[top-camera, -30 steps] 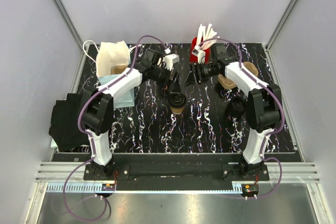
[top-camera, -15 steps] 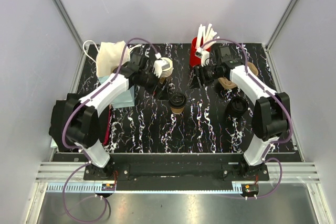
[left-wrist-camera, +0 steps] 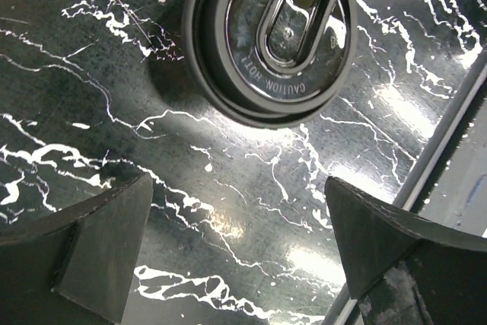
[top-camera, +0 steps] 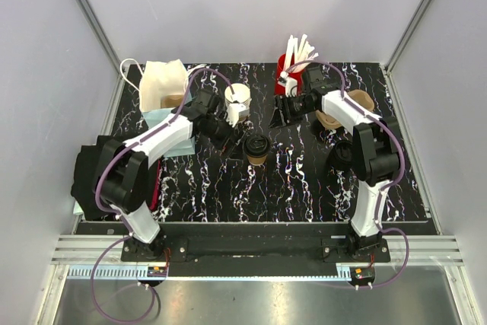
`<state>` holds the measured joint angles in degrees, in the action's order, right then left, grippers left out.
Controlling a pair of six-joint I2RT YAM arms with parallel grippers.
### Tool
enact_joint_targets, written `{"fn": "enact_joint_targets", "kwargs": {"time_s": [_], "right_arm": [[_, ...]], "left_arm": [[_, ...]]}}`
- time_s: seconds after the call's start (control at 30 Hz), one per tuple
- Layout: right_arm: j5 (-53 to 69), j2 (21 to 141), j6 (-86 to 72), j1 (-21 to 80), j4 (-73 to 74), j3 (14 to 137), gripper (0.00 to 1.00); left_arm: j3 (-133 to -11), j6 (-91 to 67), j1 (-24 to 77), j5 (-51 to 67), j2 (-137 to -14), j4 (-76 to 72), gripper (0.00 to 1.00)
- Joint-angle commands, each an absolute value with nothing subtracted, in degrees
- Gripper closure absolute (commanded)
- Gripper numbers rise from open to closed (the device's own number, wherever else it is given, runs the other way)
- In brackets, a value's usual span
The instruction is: Pack the takeout coffee
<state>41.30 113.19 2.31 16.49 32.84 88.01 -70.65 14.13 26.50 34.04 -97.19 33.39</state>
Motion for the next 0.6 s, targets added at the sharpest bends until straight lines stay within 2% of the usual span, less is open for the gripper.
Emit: {"fn": "enact_joint_targets", "kwargs": {"time_s": [0.0,0.57], "right_arm": [[48.5,114.6,0.4,16.3,31.0,91.0,0.43],[56.6,113.9,-0.3,17.1,29.4,86.0,0.45]], "left_arm": [[-71.2,14.2,28.1,31.4,-98.8,30.8,0.01],[-72.9,11.3,30.9,21.9,-102.3,27.9,0.01]]}}
